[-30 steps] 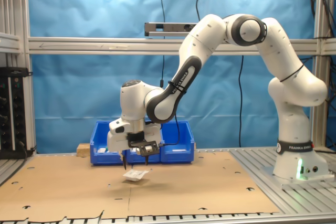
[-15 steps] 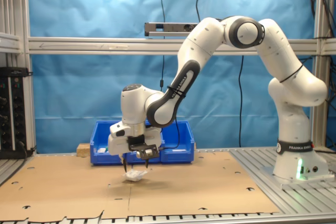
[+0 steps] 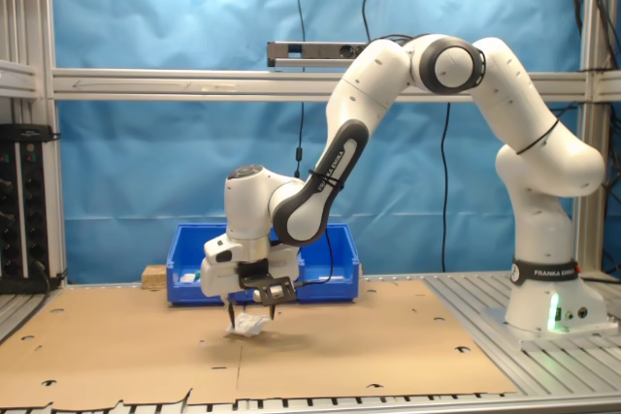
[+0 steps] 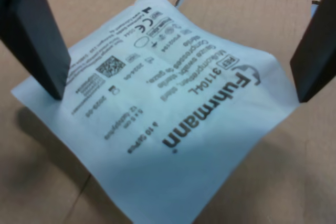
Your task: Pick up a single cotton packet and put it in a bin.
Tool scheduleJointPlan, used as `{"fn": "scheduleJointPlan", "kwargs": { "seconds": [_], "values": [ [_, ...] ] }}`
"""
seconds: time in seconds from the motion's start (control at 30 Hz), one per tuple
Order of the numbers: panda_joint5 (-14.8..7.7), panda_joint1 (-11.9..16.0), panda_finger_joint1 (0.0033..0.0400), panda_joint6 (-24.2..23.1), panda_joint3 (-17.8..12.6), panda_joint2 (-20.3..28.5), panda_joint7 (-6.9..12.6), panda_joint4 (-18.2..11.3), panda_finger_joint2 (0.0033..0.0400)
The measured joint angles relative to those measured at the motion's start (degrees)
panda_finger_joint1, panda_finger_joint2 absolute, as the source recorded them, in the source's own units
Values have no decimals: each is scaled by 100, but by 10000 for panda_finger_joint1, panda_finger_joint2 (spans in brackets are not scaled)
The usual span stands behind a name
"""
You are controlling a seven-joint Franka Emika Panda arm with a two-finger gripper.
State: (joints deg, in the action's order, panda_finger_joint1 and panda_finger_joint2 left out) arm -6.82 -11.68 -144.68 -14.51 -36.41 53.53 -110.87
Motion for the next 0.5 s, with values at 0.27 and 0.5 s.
{"fn": "scheduleJointPlan", "kwargs": {
  "seconds": [0.27,0.5],
  "values": [
    [0,0,400,-97,1,-40,0,0,400],
    [0,0,400,-161,1,-68,0,2,400]
  ]
}}
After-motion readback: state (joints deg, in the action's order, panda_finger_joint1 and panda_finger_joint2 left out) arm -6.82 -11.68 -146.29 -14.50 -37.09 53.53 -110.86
